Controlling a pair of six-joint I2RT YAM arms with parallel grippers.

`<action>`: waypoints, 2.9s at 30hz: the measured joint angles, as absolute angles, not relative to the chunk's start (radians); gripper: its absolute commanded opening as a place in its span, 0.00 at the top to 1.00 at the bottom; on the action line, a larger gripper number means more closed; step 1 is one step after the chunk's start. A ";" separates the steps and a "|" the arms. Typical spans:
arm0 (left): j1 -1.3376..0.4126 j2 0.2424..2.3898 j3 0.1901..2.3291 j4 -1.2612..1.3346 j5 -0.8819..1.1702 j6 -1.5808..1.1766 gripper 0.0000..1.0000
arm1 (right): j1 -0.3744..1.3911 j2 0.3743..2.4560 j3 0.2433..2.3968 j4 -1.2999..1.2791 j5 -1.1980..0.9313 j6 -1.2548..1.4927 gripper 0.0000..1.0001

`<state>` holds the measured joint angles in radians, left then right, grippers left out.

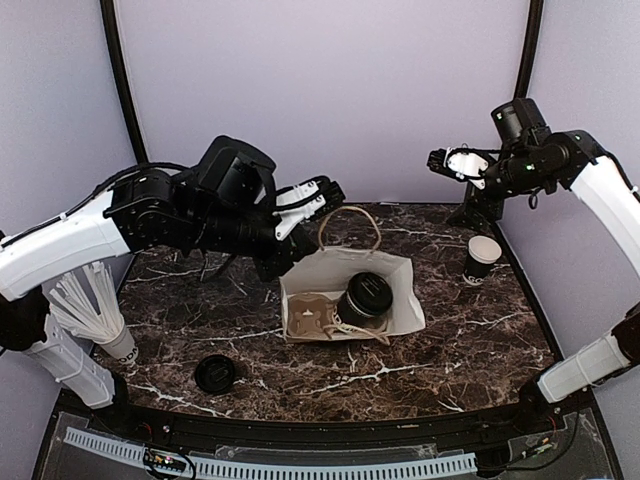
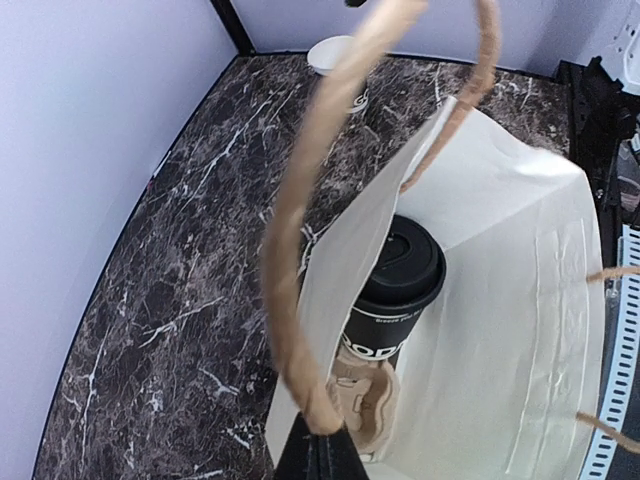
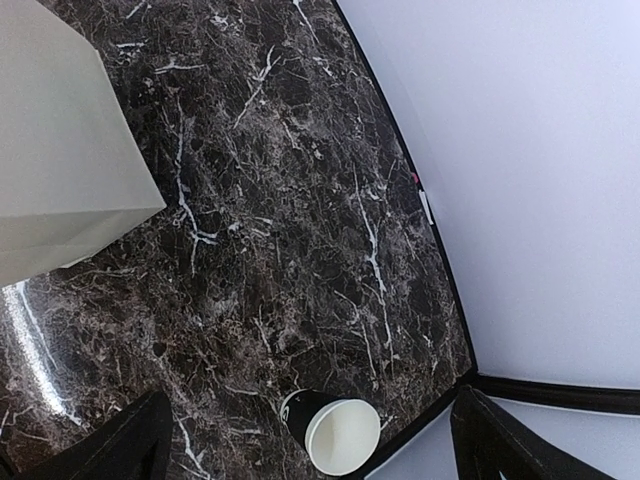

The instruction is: Pack the takeout coffee

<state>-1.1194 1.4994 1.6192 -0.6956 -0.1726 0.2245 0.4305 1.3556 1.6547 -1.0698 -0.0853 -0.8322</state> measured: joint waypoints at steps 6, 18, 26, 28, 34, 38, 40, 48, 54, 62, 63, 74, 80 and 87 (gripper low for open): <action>-1.193 1.469 1.559 -0.639 -0.156 0.208 1.00 | 0.422 1.356 1.643 -1.070 -0.086 -0.833 0.01; -1.268 1.470 1.516 -0.595 -0.151 0.152 1.00 | 0.416 1.356 1.741 -1.191 -0.244 -0.873 0.01; -1.268 1.501 1.555 -0.598 -0.157 0.110 1.00 | 0.614 1.280 1.987 -1.287 -0.464 -0.921 0.22; -1.269 1.509 1.557 -0.598 -0.158 0.097 1.00 | 0.702 1.240 1.969 -1.288 -0.474 -0.940 0.28; -1.273 1.515 1.560 -0.597 -0.158 0.065 1.00 | 0.920 1.159 1.805 -1.283 -0.371 -1.026 0.51; -1.273 1.515 1.567 -0.596 -0.157 0.046 1.00 | 1.062 1.178 1.668 -1.237 -0.208 -1.065 0.62; -1.273 1.515 1.567 -0.597 -0.157 0.039 1.00 | 1.116 1.217 1.617 -1.208 -0.129 -1.081 0.65; -1.273 1.515 1.567 -0.596 -0.146 -0.001 1.00 | 1.266 1.252 1.515 -1.135 0.076 -1.118 0.49; -1.273 1.515 1.567 -0.596 -0.137 -0.022 1.00 | 1.288 1.268 1.442 -1.131 0.169 -1.124 0.24; -1.273 1.515 1.554 -0.572 -0.116 -0.034 1.00 | 1.289 1.360 1.414 -1.122 0.265 -1.060 0.13; -1.273 1.515 1.551 -0.569 -0.113 -0.034 1.00 | 1.289 1.369 1.407 -1.122 0.276 -1.054 0.13; -1.264 1.515 1.528 -0.540 -0.077 -0.034 1.00 | 1.289 1.421 1.387 -1.125 0.352 -1.023 0.11; -1.190 1.514 1.494 -0.492 0.039 -0.057 1.00 | 1.289 1.416 1.367 -1.104 0.353 -1.042 0.11; -1.102 1.511 1.462 -0.442 0.151 -0.086 1.00 | 1.256 1.419 1.325 -1.081 0.363 -1.072 0.10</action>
